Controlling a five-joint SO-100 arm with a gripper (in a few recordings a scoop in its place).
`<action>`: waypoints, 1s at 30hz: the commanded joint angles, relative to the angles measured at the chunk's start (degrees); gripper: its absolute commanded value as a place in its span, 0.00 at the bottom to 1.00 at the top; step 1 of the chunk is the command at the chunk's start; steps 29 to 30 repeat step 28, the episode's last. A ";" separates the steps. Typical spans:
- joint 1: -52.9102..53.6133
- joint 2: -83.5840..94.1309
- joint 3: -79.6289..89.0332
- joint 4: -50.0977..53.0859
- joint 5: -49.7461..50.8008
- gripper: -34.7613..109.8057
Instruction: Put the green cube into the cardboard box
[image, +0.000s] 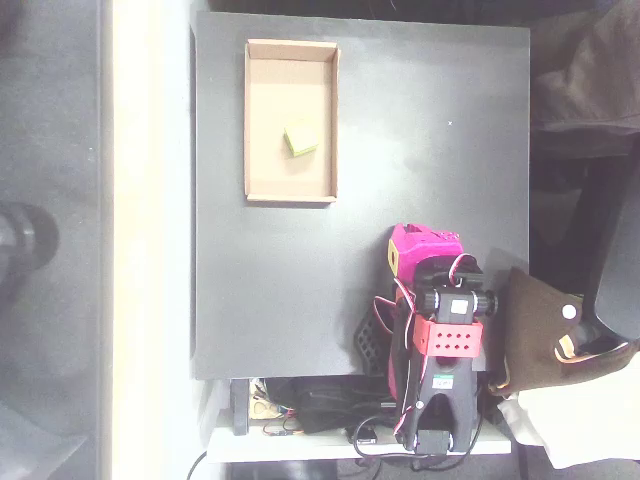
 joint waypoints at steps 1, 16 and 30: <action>0.35 0.44 0.62 2.72 0.26 0.26; 0.35 0.44 0.62 2.72 0.18 0.26; 0.35 0.44 0.62 2.72 0.26 0.25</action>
